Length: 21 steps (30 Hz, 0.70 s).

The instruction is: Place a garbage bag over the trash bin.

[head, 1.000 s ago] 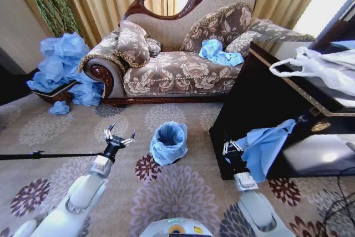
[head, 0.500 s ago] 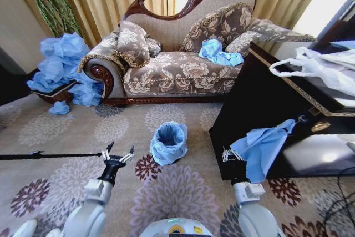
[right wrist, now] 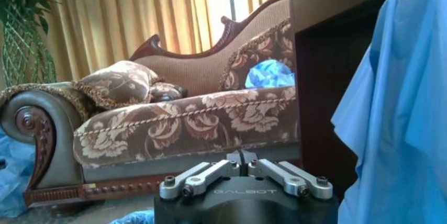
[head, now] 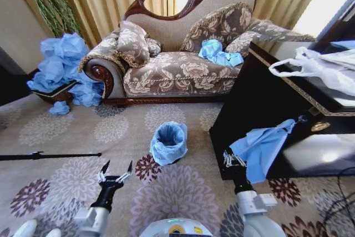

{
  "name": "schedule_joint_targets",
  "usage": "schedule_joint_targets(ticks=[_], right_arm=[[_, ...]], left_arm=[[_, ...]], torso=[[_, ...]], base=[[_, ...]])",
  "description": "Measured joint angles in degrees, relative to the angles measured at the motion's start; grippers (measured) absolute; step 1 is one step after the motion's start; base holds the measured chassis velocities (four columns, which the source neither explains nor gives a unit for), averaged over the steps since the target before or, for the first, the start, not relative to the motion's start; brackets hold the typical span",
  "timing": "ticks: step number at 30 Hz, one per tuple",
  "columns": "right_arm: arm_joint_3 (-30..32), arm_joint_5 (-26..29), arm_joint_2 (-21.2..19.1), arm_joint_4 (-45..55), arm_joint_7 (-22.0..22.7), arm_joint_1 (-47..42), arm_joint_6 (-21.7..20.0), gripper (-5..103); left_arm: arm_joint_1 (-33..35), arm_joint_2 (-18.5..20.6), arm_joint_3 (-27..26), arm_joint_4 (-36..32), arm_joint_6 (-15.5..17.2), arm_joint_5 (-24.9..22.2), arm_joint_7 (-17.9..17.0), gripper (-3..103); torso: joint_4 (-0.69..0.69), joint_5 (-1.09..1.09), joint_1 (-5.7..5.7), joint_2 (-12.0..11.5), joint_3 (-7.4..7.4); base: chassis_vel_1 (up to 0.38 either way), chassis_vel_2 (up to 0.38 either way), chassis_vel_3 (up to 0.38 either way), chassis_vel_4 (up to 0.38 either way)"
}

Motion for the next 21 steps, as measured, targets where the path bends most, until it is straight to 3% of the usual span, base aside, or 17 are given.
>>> schedule_joint_targets(ticks=[7,10,15,21], right_arm=[[3.55,-0.27,1.99,-1.43,-4.34,-0.28,0.05,0],[5.28,-0.94,3.32,-3.75,-6.98,-0.58,1.27,0],[6.48,-1.06,5.64,-6.37,-9.96,-0.59,2.72,0],[8.18,-0.65,5.66,-7.48,-11.28,-0.33,3.09,0]], left_arm=[[-0.30,1.57,-3.21,-2.38,1.23,-5.03,1.68,100],[-0.34,2.84,-2.51,-5.14,3.95,-6.85,0.91,100],[-0.76,3.60,-0.47,-7.90,7.91,-6.26,-0.85,100],[-1.82,4.14,0.58,-8.14,8.86,-5.24,-1.50,100]], torso=[[0.00,0.00,0.00,0.00,0.00],[0.00,0.00,0.00,-0.01,0.00],[0.00,0.01,0.00,-0.01,0.00],[0.00,0.00,0.00,-0.01,0.00]], base=[[0.000,0.000,0.000,0.000],[0.000,0.000,0.000,0.000],[0.000,0.000,0.000,0.000],[0.000,0.000,0.000,0.000]])
